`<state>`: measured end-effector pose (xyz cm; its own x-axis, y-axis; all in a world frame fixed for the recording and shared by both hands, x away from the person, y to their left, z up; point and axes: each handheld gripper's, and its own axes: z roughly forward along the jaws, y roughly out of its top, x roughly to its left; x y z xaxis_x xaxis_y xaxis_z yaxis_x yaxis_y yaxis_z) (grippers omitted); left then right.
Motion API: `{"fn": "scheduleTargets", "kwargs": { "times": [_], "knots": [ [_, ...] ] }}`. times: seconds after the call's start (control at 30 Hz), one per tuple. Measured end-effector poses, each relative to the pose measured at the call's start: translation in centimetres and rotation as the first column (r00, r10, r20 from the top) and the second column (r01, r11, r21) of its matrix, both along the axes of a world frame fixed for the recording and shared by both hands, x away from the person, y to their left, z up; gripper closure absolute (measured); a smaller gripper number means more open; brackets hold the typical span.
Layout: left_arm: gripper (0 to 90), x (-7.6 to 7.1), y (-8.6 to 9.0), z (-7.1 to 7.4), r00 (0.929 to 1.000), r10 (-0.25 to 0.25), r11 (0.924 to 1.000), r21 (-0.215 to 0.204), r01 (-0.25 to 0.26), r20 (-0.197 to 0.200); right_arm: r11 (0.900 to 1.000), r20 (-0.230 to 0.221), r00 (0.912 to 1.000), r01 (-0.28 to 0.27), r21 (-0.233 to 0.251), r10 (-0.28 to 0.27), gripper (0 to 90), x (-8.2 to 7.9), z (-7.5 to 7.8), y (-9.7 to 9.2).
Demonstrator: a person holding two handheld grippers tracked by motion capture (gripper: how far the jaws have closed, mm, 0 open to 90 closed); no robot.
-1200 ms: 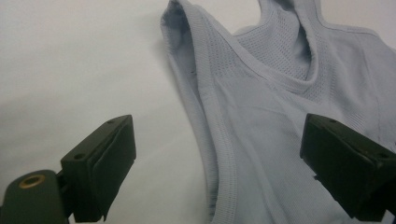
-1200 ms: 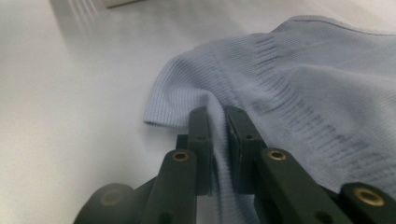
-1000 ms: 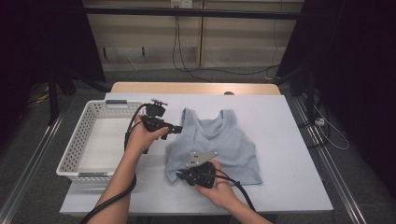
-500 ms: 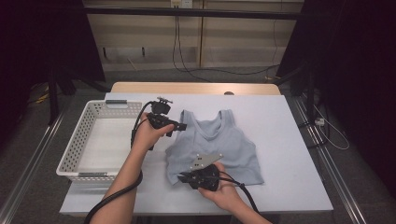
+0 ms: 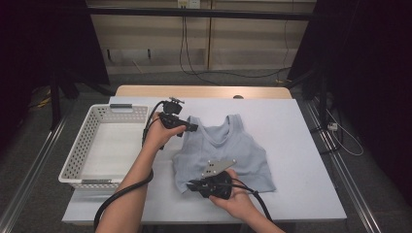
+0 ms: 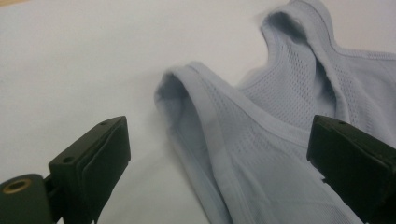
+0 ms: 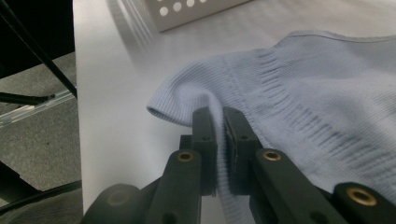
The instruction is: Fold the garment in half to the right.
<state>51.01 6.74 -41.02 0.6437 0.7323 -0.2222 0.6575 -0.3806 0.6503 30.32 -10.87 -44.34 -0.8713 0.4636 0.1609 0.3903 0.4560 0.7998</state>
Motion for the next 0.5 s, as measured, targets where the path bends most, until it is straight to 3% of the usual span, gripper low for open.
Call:
{"fn": "scheduleTargets", "kwargs": {
  "times": [0.23, 0.43, 0.5],
  "knots": [
    [6.1, 0.8, -0.3, -0.8, 0.9991, 0.021, 0.9991, 0.035, -0.022, 0.038, 1.0000, -0.003, 1.0000, 0.002, 0.009, -0.002, 85.2, -0.4, 0.1, -0.3],
    [9.0, 1.5, -0.7, -1.7, 0.9956, 0.008, 0.9971, 0.075, -0.015, 0.093, 0.9999, 0.010, 0.9999, 0.002, 0.010, -0.002, 85.1, -0.6, 0.4, -0.5],
    [9.7, 1.7, -0.8, -2.0, 0.9956, 0.004, 0.9966, 0.082, -0.012, 0.094, 1.0000, 0.011, 0.9999, 0.000, 0.009, 0.000, 85.2, -0.6, 0.4, -0.5]
  ]
}}
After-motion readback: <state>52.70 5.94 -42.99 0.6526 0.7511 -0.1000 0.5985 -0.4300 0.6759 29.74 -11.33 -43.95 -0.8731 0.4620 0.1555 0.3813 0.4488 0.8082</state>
